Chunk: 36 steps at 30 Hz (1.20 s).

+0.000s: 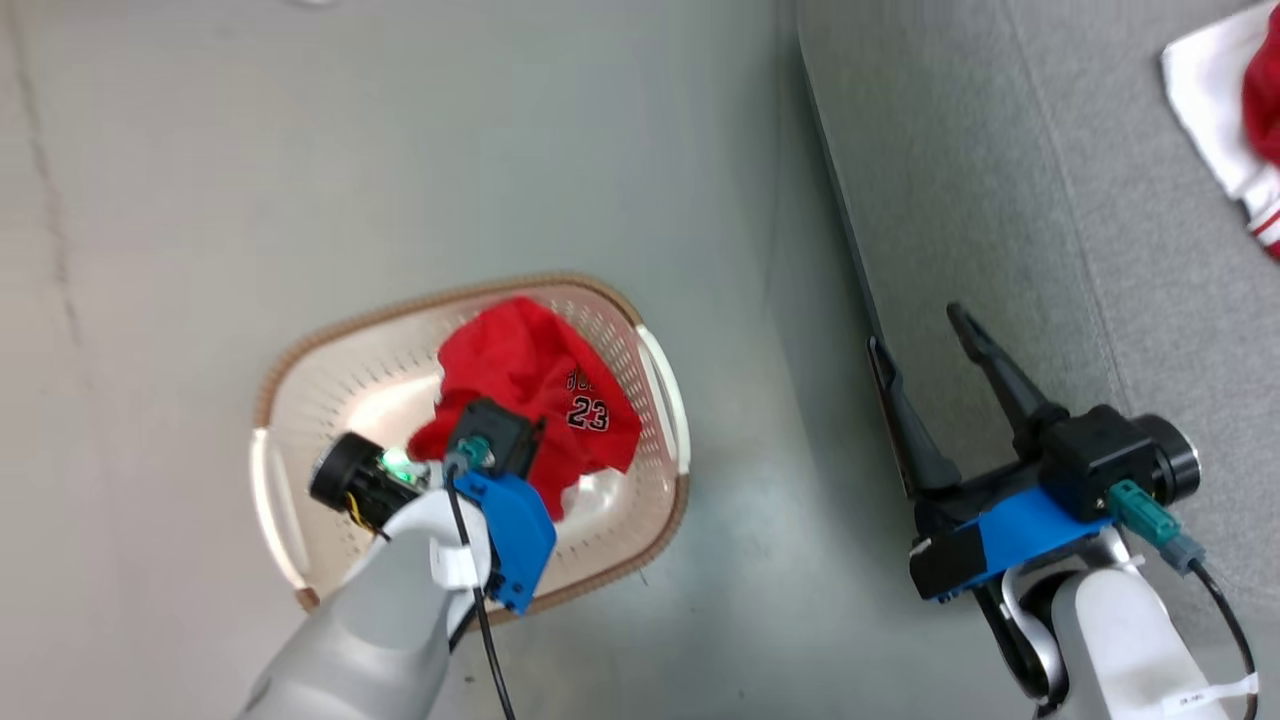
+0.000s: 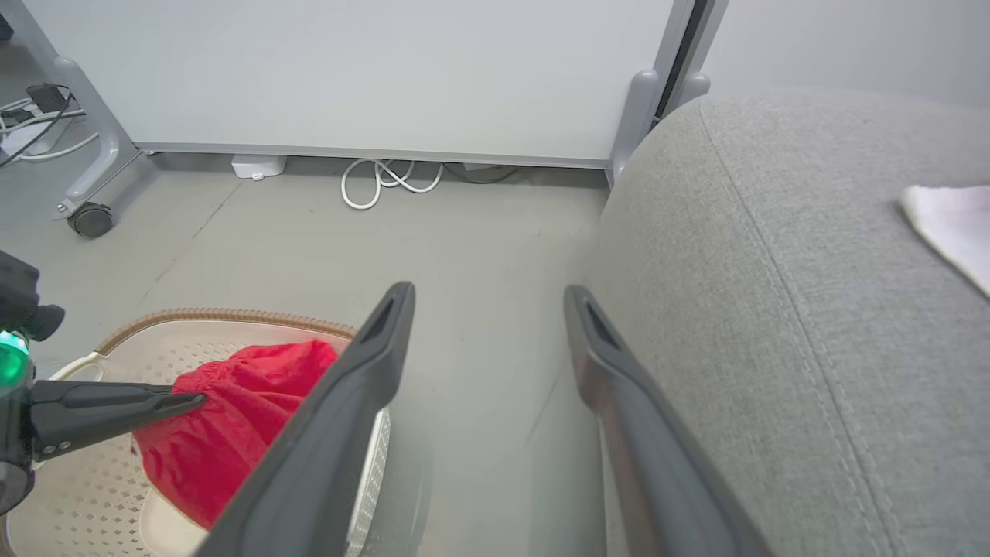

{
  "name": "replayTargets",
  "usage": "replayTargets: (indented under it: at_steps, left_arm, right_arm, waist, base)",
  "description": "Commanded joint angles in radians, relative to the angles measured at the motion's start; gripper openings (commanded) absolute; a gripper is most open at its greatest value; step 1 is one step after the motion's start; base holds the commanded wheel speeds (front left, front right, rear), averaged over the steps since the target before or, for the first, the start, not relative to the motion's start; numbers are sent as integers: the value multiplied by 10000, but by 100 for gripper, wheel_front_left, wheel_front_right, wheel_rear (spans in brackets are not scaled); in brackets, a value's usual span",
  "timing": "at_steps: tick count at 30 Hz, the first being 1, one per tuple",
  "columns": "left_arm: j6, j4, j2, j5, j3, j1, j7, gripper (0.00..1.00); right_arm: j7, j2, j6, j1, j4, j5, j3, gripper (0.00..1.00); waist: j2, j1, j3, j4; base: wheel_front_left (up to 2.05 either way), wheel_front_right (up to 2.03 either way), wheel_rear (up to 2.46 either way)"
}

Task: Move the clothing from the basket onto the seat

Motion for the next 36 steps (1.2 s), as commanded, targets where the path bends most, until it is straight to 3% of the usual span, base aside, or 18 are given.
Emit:
replayTargets:
  at_steps: [1,8,19,36]
  left_arm:
    - [-14,-181,-53,-150,-128,314,-127,0]
    - [-15,-1266,-108,-983,-809,1196,-294,0]
    - [-13,-2742,-99,-1936,-1799,1080,-346,0]
    - [-11,-4205,-98,-3343,-3013,-514,-89,0]
  right_arm:
    - [78,-103,1,270,107,69,1,100]
    - [403,-183,1,1134,355,195,-49,100]
    - [806,-100,1,2317,298,305,-335,100]
    - [1007,166,1,2821,319,472,-93,100]
  waist:
    - [-1,2,-1478,686]
    - [-1,2,-3364,1176]
    - [-1,2,-5138,2037]
    - [-1,2,-6074,2809]
  base:
    - [0,0,0]
    - [0,0,0]
    - [0,0,0]
    - [0,0,0]
